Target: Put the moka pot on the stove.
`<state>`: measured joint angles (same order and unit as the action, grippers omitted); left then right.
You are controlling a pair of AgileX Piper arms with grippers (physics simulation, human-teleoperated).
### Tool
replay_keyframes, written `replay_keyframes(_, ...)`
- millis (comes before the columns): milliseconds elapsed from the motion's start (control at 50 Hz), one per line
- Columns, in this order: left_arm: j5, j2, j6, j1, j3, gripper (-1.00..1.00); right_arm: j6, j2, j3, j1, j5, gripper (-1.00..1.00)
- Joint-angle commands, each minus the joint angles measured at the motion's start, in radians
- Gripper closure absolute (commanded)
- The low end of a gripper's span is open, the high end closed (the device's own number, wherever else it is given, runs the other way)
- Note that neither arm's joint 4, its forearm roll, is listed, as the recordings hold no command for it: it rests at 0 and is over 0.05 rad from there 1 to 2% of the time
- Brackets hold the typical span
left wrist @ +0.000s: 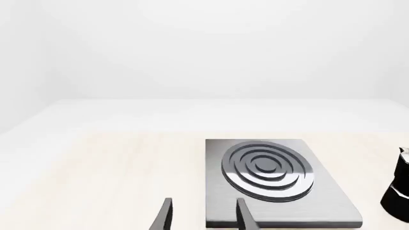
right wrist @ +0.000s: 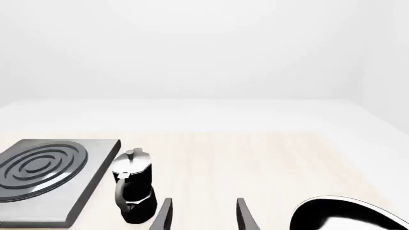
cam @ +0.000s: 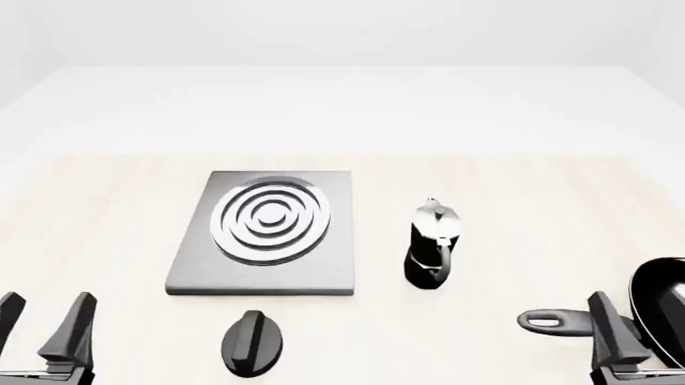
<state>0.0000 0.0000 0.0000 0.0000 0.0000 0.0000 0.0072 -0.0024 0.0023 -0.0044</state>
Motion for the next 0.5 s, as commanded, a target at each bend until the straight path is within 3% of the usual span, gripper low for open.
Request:
replay_keyframes(20,0.0,0.0,0.0,0.0,0.0,-1.0,-0.002,0.03,-0.004,0.007,-0.023,-1.0)
replay_keyframes(140,0.0,0.0,0.0,0.0,0.0,-1.0,-0.009,0.107,-0.001,0.011,-0.09,-1.0)
replay_keyframes(380,0.0,0.0,0.0,0.0,0.0,-1.0,-0.015,0.079,-0.034,0.041,-0.028,-1.0)
replay_keyframes(500,0.0,0.0,0.0,0.0,0.0,-1.0,-0.013,0.128,-0.04,0.065,-0.07,-1.0)
